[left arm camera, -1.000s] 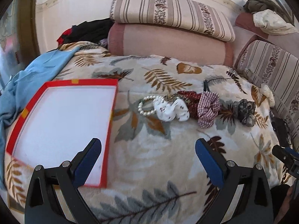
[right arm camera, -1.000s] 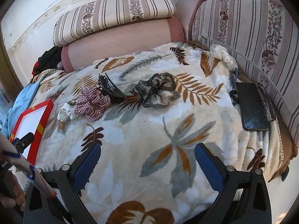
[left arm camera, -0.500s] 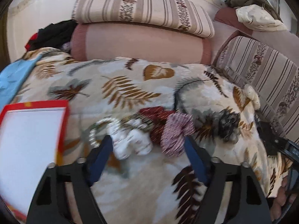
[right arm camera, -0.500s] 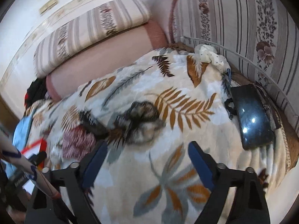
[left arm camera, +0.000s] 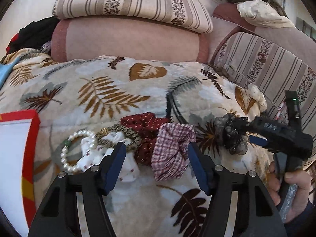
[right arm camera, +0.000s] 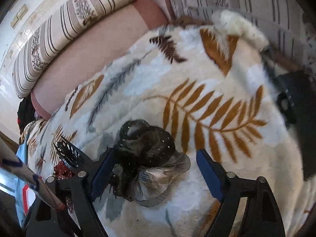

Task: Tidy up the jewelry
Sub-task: 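Grasp the black sheer scrunchie with the right tool while the left tool grasps the plaid scrunchie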

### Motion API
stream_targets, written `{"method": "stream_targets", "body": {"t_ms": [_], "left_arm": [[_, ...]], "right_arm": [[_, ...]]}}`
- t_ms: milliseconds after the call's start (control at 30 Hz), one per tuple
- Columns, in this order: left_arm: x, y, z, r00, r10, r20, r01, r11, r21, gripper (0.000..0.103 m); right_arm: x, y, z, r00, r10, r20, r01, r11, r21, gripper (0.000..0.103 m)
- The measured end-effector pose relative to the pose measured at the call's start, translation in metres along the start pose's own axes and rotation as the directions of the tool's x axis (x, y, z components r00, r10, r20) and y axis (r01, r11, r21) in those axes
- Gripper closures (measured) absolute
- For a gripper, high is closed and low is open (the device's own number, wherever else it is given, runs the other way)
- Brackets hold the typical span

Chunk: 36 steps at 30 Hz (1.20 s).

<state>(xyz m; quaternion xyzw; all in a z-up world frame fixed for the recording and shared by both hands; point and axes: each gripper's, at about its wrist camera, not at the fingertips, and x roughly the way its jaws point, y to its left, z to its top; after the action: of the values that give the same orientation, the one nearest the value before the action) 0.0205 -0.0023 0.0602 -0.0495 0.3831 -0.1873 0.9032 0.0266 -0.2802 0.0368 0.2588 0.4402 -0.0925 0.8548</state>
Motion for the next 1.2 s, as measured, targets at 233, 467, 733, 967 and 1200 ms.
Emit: {"method": "stream_targets", "body": {"t_ms": [233, 467, 733, 967, 1200], "left_arm": [[0.034, -0.018, -0.003, 0.998, -0.005, -0.059, 0.007, 0.999, 0.036, 0.048], [0.034, -0.015, -0.007, 0.999, -0.007, -0.048, 0.010, 0.998, 0.064, 0.089], [-0.003, -0.013, 0.003, 0.998, -0.018, 0.063, 0.015, 0.998, 0.057, 0.089], [-0.017, -0.002, 0.008, 0.996, 0.020, 0.083, -0.023, 0.999, 0.035, 0.089], [-0.018, 0.001, 0.007, 0.997, 0.031, 0.075, -0.033, 0.999, 0.030, 0.089]], "right_arm": [[0.007, -0.009, -0.002, 0.999, 0.021, -0.034, -0.021, 0.999, 0.024, 0.089], [-0.030, -0.008, 0.002, 0.993, 0.039, 0.110, -0.041, 0.999, 0.015, 0.090], [-0.062, 0.013, -0.009, 0.970, 0.087, 0.229, -0.067, 0.994, -0.092, 0.090], [-0.064, 0.039, -0.022, 0.965, 0.138, 0.224, -0.093, 0.976, -0.198, 0.089], [-0.068, 0.049, -0.030, 0.960, 0.163, 0.229, -0.105, 0.964, -0.244, 0.089]]}}
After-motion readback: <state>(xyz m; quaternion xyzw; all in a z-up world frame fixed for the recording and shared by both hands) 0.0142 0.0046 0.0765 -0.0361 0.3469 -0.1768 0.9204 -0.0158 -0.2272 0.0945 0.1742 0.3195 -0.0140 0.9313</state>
